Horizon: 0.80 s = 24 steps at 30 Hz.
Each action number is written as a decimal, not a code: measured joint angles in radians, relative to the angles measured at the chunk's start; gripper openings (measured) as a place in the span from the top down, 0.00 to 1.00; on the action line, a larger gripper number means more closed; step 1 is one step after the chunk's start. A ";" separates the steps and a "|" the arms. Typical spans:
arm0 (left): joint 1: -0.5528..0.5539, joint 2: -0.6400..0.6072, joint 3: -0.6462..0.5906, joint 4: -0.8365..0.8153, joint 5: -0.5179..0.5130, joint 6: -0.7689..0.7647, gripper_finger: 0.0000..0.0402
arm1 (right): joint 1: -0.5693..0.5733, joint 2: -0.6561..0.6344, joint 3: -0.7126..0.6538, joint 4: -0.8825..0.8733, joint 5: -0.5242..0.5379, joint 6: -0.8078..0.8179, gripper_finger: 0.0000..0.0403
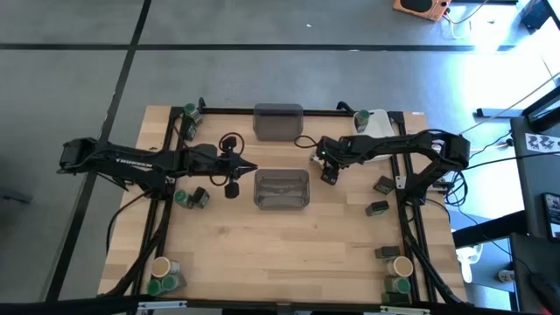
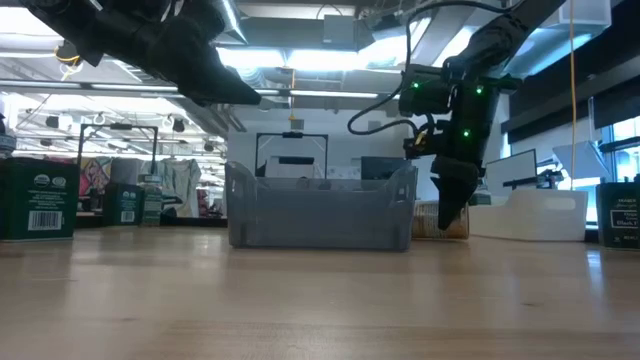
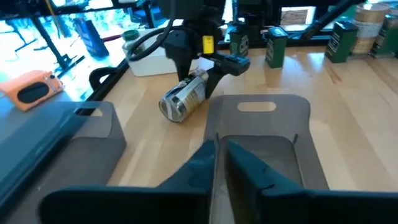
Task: Sort spices by type
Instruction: Put the golden seasoning bottle into the bottom black bin
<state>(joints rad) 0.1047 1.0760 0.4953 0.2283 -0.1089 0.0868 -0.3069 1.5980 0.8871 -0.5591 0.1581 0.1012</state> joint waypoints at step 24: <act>0.015 0.002 0.022 0.056 0.002 0.030 0.31 | 0.135 -0.025 0.312 -0.122 0.078 -0.082 0.30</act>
<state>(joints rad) 0.1194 1.0778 0.5172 0.2842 -0.1074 0.1167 -0.1716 1.5734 1.1988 -0.6808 0.2356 0.0196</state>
